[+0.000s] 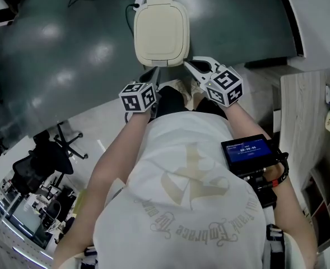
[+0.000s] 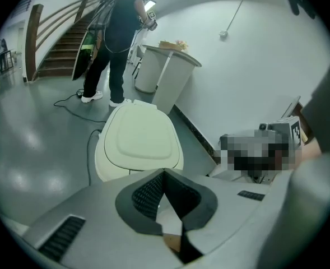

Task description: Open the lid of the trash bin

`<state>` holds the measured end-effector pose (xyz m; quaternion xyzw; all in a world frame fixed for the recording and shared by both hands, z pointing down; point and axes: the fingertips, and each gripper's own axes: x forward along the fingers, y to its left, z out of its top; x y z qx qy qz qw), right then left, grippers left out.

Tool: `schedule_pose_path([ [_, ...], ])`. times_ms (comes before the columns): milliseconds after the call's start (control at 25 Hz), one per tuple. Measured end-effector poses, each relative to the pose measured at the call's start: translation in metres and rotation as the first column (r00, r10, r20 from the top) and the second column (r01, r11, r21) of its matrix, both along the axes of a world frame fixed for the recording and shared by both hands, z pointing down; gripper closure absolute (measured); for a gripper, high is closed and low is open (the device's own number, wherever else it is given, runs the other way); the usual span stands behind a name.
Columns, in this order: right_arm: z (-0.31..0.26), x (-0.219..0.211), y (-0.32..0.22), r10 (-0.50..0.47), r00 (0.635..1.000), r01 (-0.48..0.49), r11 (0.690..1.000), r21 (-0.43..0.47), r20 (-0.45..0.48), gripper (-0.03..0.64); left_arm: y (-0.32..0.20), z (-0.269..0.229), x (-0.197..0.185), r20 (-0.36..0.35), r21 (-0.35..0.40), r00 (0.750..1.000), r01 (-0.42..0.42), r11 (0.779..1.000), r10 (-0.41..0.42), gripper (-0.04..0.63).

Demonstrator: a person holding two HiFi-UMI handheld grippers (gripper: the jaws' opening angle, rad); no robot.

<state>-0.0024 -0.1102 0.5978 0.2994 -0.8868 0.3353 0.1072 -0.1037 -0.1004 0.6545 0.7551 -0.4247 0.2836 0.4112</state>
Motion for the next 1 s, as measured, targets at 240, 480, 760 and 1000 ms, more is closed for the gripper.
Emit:
schedule_pose_path([
  [240, 0.005, -0.005, 0.006, -0.011, 1.000, 0.011, 1.000, -0.017, -0.005, 0.612, -0.007, 0.012, 0.004, 0.041, -0.024, 0.998, -0.049, 0.998, 0.050, 0.586],
  [480, 0.009, -0.002, 0.008, 0.011, 1.000, -0.011, 0.999, -0.033, -0.007, 0.612, -0.011, 0.027, 0.002, 0.131, -0.081, 0.986, -0.088, 0.993, 0.098, 0.586],
  [760, 0.010, 0.009, 0.000, 0.060, 0.998, -0.060, 0.998, -0.035, -0.010, 0.612, -0.005, 0.041, 0.005, 0.181, -0.163, 0.970, -0.134, 0.977, 0.164, 0.584],
  [1000, 0.014, 0.018, -0.002, 0.093, 0.996, -0.093, 0.995, -0.040, -0.016, 0.612, 0.000, 0.048, 0.005, 0.197, -0.200, 0.961, -0.156, 0.967, 0.196, 0.584],
])
